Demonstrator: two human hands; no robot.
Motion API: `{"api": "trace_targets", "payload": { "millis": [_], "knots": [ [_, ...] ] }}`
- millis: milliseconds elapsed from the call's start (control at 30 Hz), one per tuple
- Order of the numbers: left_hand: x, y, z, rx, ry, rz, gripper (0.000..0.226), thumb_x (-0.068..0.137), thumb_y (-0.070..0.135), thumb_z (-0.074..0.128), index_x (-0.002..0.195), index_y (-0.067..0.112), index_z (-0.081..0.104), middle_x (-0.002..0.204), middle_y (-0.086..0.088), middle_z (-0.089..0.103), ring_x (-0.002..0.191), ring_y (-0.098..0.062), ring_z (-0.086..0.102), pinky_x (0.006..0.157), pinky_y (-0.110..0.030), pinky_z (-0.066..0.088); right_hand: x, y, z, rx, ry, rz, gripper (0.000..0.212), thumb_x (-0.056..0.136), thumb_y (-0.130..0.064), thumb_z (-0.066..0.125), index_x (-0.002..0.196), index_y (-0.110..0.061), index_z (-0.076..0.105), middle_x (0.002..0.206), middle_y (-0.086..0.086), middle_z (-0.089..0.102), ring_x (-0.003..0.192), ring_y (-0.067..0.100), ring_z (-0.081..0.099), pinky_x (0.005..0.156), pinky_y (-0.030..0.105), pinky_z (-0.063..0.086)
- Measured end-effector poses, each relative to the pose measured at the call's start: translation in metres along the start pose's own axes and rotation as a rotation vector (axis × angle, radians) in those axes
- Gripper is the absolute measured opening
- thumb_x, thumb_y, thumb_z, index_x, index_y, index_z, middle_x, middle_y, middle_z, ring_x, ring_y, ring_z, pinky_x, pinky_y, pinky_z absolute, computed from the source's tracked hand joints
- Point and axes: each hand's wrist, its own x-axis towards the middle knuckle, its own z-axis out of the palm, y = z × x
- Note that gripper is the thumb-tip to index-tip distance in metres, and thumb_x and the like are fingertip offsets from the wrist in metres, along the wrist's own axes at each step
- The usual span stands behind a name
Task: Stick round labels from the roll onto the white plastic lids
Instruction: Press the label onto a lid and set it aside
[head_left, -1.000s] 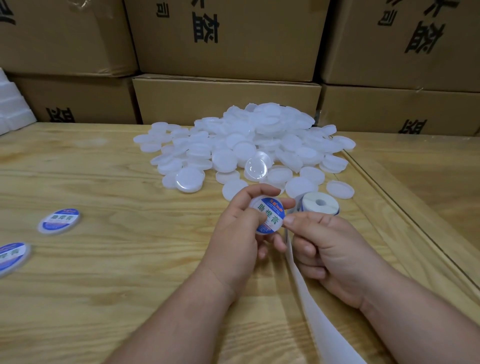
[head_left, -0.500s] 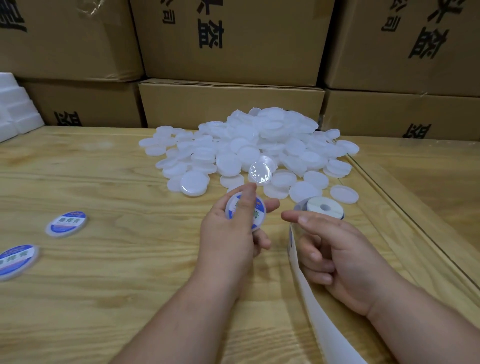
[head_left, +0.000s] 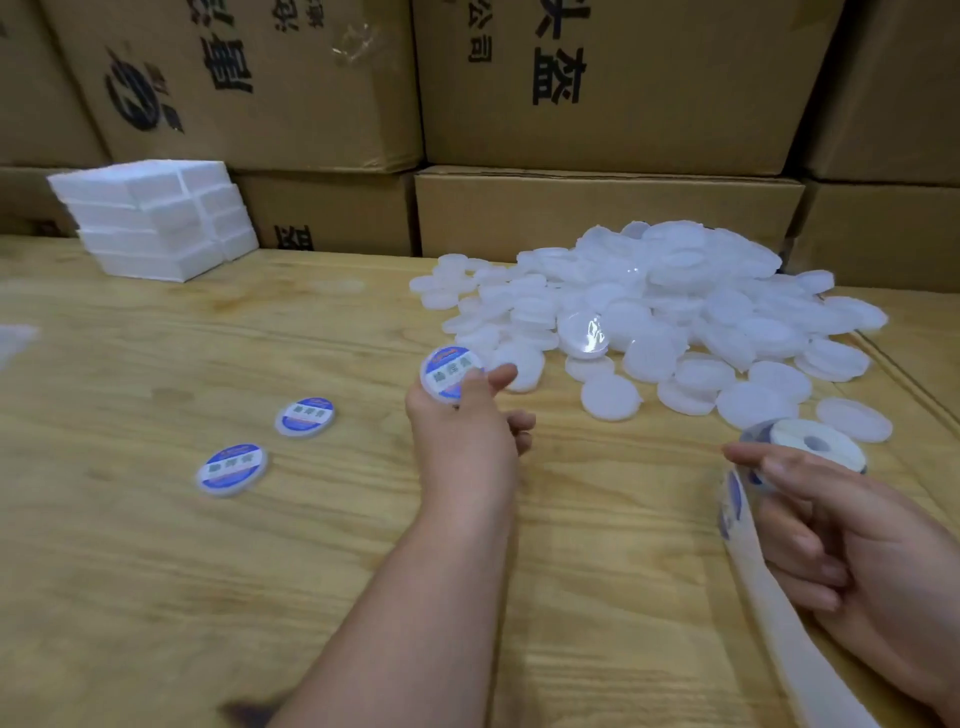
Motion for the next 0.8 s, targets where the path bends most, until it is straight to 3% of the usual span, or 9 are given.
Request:
{"api": "trace_targets", "payload": {
  "millis": [67,167,333,400,500,567,633,733,800],
  "knots": [
    [0.009,0.004,-0.009,-0.157,0.129,-0.026,0.035,0.106,0.024,0.044,0.14,0.025,0.036,0.089,0.009,0.079,0.048,-0.01,0.061,0.045,-0.022,0.049,0.001,0.0,0.001,0.023,-0.036,0.013,0.06,0.057,-0.037,0.084,0.108,-0.006,0.072,0.049,0.003,0.031,0.032,0.009,0.021,0.035,0.013,0.028],
    [0.018,0.006,-0.018,-0.251,0.234,-0.041,0.068,0.106,0.027,0.044,0.153,0.052,0.002,0.086,0.006,0.079,0.047,-0.011,0.062,0.045,-0.021,0.048,0.0,-0.001,0.004,0.06,-0.096,0.031,0.082,0.039,-0.045,0.097,0.107,-0.008,0.071,0.049,0.003,0.032,0.03,0.009,0.023,0.035,0.014,0.032],
    [0.021,0.006,-0.017,-0.205,0.279,-0.076,0.084,0.104,0.022,0.047,0.15,0.059,-0.013,0.1,-0.005,0.074,0.05,-0.014,0.068,0.045,-0.022,0.05,-0.001,-0.001,0.002,0.054,-0.076,0.019,0.08,0.043,-0.046,0.095,0.109,-0.007,0.071,0.05,0.003,0.032,0.032,0.01,0.023,0.037,0.015,0.032],
    [0.022,0.007,-0.016,-0.11,0.239,-0.115,0.087,0.102,0.024,0.051,0.15,0.058,-0.013,0.089,-0.006,0.076,0.044,-0.013,0.063,0.041,-0.022,0.046,-0.002,-0.001,0.003,0.041,-0.055,0.011,0.074,0.048,-0.045,0.091,0.109,-0.008,0.071,0.051,0.003,0.032,0.033,0.01,0.022,0.038,0.015,0.031],
    [0.015,0.005,-0.011,0.196,0.09,-0.066,0.079,0.095,0.03,0.054,0.152,0.057,0.007,0.063,0.01,0.073,0.036,-0.012,0.053,0.037,-0.02,0.042,-0.002,0.0,0.002,0.032,-0.029,0.006,0.064,0.056,-0.042,0.083,0.108,-0.008,0.072,0.051,0.003,0.032,0.034,0.011,0.022,0.038,0.015,0.031],
    [0.007,0.0,-0.006,0.427,-0.002,0.052,0.061,0.092,0.029,0.054,0.143,0.055,0.031,0.054,0.026,0.063,0.042,-0.009,0.057,0.045,-0.024,0.048,-0.002,0.0,0.002,0.028,-0.025,0.007,0.061,0.057,-0.04,0.081,0.107,-0.008,0.072,0.05,0.003,0.032,0.034,0.011,0.022,0.037,0.015,0.031],
    [0.001,-0.006,0.0,0.604,-0.08,0.154,0.045,0.092,0.028,0.051,0.131,0.049,0.046,0.048,0.019,0.054,0.047,-0.005,0.053,0.055,-0.029,0.047,-0.001,0.0,0.002,0.024,-0.024,0.008,0.059,0.058,-0.04,0.081,0.107,-0.008,0.072,0.05,0.003,0.031,0.034,0.01,0.022,0.038,0.015,0.031],
    [0.005,-0.008,-0.001,0.736,-0.085,0.267,0.031,0.09,0.024,0.05,0.115,0.039,0.061,0.06,0.017,0.053,0.066,-0.005,0.054,0.065,-0.034,0.048,0.001,0.001,0.001,0.015,-0.013,0.003,0.055,0.062,-0.038,0.078,0.106,-0.006,0.072,0.049,0.003,0.031,0.033,0.01,0.022,0.038,0.014,0.031],
    [0.009,-0.008,-0.005,0.822,-0.061,0.344,0.03,0.09,0.023,0.052,0.115,0.034,0.064,0.089,0.017,0.061,0.096,-0.011,0.058,0.086,-0.038,0.051,0.002,0.003,0.0,0.016,-0.003,-0.004,0.047,0.068,-0.035,0.073,0.105,-0.006,0.072,0.049,0.003,0.031,0.033,0.01,0.021,0.038,0.014,0.031]
  ]
}}
